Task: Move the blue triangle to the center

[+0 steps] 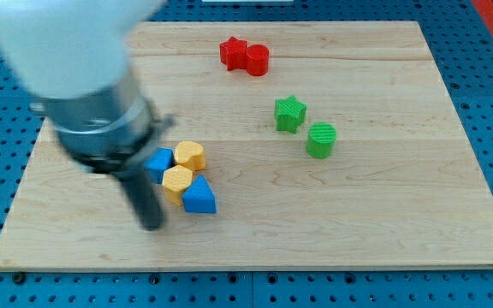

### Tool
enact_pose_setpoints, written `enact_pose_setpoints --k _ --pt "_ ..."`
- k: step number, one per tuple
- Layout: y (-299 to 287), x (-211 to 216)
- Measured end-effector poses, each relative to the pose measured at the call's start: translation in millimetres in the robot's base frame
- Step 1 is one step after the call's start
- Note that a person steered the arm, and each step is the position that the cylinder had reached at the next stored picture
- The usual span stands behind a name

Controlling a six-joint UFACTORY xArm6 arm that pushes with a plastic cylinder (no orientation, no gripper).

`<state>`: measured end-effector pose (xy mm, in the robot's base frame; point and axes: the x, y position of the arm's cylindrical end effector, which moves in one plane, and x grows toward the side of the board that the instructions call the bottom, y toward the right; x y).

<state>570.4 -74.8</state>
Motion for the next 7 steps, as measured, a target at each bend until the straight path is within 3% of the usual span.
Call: enact_pose_setpoints --k 1,2,3,4,5,7 --pt "77.1 -14.0" --pt "95.6 -7.1" --pt "56.2 21.9" --pt "-17.1 1.5" --pt "43.8 -43.3" --pt "79.5 -43.7"
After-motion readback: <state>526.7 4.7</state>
